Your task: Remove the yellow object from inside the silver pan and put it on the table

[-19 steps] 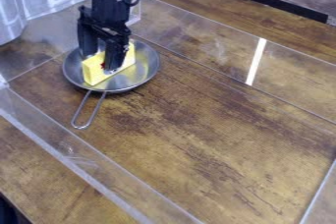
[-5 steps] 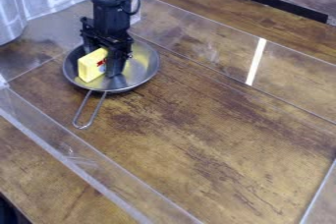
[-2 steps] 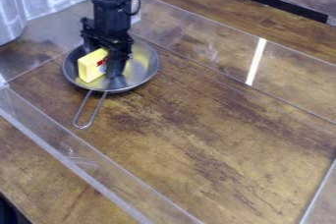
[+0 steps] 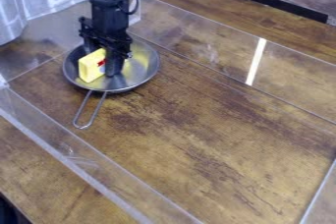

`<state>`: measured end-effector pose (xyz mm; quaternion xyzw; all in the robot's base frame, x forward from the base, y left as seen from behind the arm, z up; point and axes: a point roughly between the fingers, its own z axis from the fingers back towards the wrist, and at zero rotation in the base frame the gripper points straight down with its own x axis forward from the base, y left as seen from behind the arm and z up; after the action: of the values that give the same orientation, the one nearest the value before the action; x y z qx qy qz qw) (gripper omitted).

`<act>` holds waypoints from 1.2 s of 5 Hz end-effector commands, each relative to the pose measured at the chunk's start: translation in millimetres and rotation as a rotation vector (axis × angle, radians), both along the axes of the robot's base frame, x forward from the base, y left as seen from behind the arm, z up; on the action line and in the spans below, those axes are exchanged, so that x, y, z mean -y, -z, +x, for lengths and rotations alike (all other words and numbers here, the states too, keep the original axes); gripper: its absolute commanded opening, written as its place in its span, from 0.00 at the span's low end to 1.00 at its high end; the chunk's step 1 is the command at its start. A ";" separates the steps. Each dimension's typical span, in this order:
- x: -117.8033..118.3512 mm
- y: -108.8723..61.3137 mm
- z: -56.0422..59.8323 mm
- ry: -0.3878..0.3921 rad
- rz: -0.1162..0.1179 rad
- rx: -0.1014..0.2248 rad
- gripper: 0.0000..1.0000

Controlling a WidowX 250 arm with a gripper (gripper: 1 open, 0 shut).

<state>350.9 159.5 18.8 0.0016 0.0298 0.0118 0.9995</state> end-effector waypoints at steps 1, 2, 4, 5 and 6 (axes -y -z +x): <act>5.9 2.9 -4.9 0.004 -0.015 -0.022 0.00; 6.6 3.1 -5.5 0.000 -0.023 -0.025 0.00; 10.4 -16.7 -7.5 -0.013 -0.022 -0.017 0.00; 12.6 -26.9 -8.4 -0.018 -0.021 -0.011 0.00; 15.7 -36.1 -8.8 -0.019 -0.023 -0.002 0.00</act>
<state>333.7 146.6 24.6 -0.0256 0.0673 0.0292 0.9970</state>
